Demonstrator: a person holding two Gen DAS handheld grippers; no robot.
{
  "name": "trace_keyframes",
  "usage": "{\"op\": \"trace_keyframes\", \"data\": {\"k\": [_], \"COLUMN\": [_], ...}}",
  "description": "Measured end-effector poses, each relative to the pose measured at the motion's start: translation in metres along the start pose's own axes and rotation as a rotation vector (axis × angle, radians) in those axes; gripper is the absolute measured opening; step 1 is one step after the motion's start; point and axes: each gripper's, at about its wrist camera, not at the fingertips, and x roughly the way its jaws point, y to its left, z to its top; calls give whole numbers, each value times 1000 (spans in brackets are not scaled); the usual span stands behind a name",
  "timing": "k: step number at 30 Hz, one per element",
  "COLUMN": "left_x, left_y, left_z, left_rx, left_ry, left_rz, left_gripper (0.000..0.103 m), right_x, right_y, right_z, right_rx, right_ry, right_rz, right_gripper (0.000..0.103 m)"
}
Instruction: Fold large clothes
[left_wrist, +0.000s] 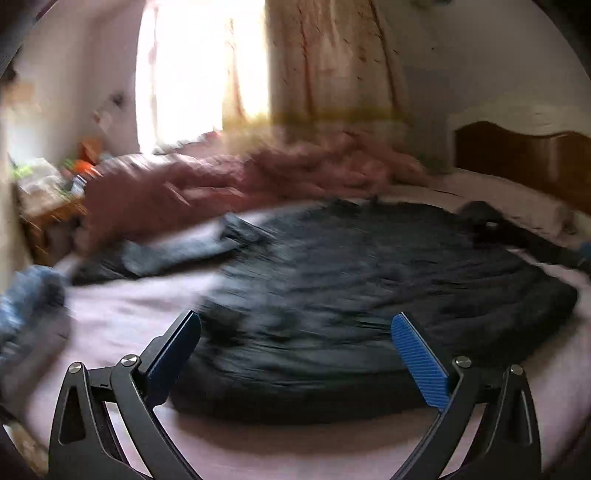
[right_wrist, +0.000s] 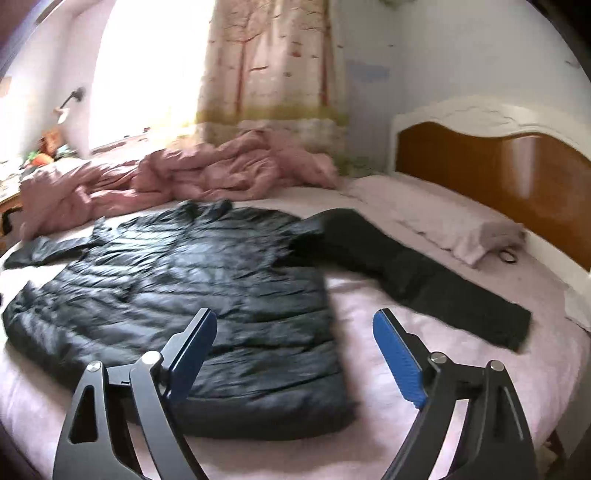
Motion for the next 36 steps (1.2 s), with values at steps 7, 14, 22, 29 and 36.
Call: {"op": "trace_keyframes", "data": {"k": [7, 14, 22, 29, 36], "left_x": [20, 51, 93, 100, 63], "left_y": [-56, -76, -62, 36, 78], "left_z": [-1, 1, -20, -23, -22], "left_rx": [115, 122, 118, -99, -73], "left_ry": [78, 171, 302, 351, 293], "left_rz": [-92, -229, 9, 182, 351], "left_gripper": [77, 58, 58, 56, 56], "right_x": [25, 36, 83, 96, 97], "right_y": [34, 46, 73, 25, 0], "right_z": [-17, -25, -37, -37, -29], "right_rx": [-47, -20, -129, 9, 28], "right_ry": [174, 208, 323, 361, 379], "right_rz": [102, 105, -17, -39, -74], "right_gripper": [88, 88, 88, 88, 89]}}
